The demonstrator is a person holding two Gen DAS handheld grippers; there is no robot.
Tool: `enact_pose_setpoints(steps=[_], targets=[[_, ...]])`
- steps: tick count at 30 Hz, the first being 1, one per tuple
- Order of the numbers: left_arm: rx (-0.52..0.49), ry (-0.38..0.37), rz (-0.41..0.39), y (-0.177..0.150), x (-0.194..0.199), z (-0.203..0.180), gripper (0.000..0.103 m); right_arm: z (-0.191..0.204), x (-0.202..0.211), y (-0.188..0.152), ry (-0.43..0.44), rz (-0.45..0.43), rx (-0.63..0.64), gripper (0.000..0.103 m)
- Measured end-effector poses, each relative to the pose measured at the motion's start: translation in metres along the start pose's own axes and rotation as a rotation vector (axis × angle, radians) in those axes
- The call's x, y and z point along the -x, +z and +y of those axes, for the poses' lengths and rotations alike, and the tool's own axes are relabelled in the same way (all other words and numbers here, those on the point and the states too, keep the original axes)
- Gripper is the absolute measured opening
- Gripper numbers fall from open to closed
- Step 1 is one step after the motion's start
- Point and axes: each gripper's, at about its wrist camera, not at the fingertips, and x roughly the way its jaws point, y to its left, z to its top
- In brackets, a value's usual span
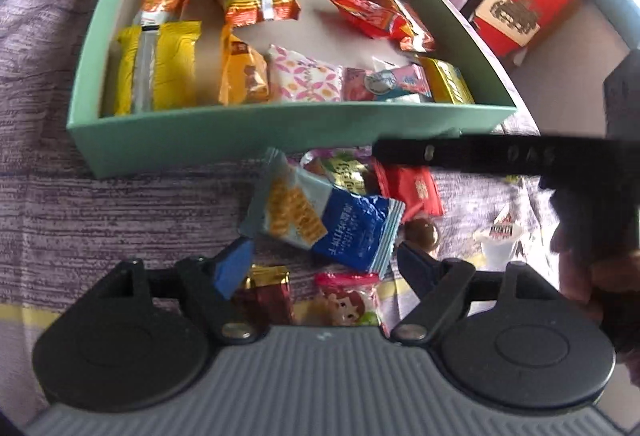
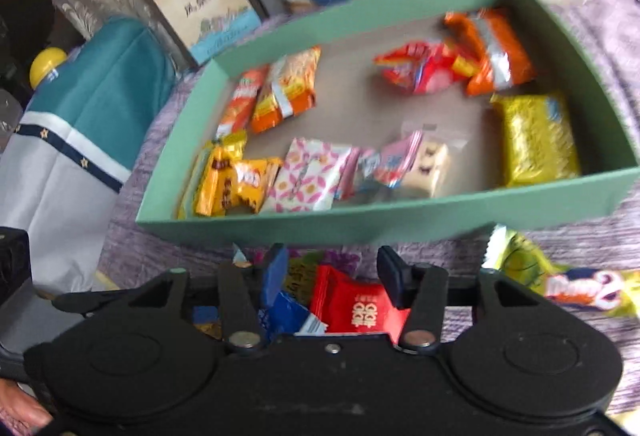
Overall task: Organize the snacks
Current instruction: 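Grasp the red square candy with the right tool, then grasp the blue cracker packet with the left tool while the right tool holds the red candy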
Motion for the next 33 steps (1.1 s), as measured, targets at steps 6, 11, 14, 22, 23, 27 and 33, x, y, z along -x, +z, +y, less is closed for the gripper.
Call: enact_pose_setpoints(steps=[6,11,14,22,23,27,33], targets=[[0.028,0.006,0.008,0.009,-0.005,0.003,0.076,-0.026,0.018,-0.027,0.011,0.014,-0.088,0.050],[0.096,0.027,-0.002,0.019,-0.008,0.005,0.074,-0.017,0.025,-0.042,-0.045,-0.008,-0.043,0.052],[0.127,0.034,-0.001,0.023,-0.009,0.005,0.073,0.003,0.021,-0.051,-0.146,-0.028,0.065,0.049],[0.062,0.098,-0.007,0.033,-0.026,-0.024,0.065,0.006,0.027,-0.066,-0.271,-0.092,0.084,0.033],[0.037,0.114,-0.013,0.034,-0.029,-0.030,0.063,0.000,0.031,-0.069,-0.264,-0.099,0.060,0.033],[-0.113,0.165,-0.019,0.033,-0.041,-0.061,0.056,-0.012,0.040,-0.079,-0.263,-0.123,0.036,0.033],[-0.149,0.220,0.002,0.013,-0.037,-0.075,0.071,-0.006,0.037,-0.088,-0.289,-0.156,0.102,0.036]])
